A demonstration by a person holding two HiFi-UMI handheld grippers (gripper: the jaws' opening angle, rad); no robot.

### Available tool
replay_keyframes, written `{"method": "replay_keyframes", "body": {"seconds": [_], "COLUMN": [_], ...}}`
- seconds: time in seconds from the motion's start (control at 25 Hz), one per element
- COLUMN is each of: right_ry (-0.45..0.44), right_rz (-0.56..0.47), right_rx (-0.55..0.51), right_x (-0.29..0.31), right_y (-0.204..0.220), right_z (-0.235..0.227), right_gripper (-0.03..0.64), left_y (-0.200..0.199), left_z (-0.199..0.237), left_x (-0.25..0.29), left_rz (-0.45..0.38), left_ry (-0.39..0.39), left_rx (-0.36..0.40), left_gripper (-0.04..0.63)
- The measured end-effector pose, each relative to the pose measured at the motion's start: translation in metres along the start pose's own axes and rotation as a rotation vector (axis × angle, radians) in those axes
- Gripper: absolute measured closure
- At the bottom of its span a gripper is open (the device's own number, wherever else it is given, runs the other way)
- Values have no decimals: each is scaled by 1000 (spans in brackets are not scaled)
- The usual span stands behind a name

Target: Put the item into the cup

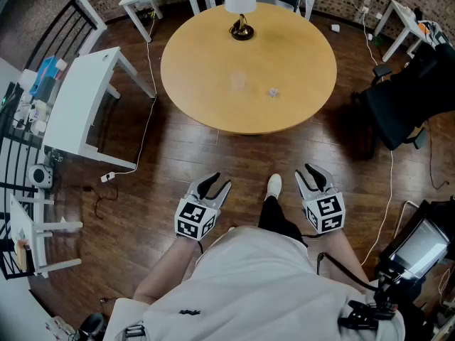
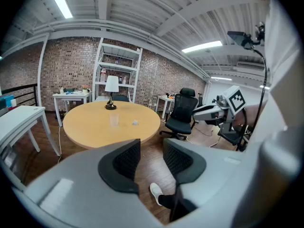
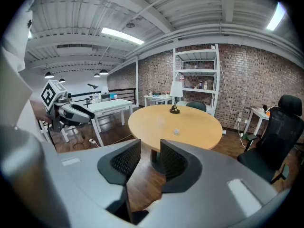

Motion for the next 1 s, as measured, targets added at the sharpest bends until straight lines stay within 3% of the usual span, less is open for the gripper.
{"method": "replay_keyframes", "body": {"seconds": [0.16,0.44,0.68,1.0], "right_ry": [40,29,53,113], "right_rz": [11,32,60,117], "right_rx": [34,72,129,184], "right_x": [34,89,105,100], "right_y": [-11,-22,-8,20], "right_z": [-70,-189,-258,-302], "right_gripper": [482,468,466,468], "left_y": [-36,-92,-91,-73], "left_z": [6,37,70,132], "left_x": [80,241,355,444], "left_rz": [57,171,303,470], "left_ry": [73,98,77,-8], "left_rx": [11,44,19,-3], "left_gripper": [465,465,463,463]}}
Point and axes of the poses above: the fingertips, and each gripper's own axes: x forward along the fingers, z to its left, y out of its underside, the point moved 3 cm from there along -x, backward along the fingers, and after that the axes turned 6 degrees about y, right-handed, at the moved point
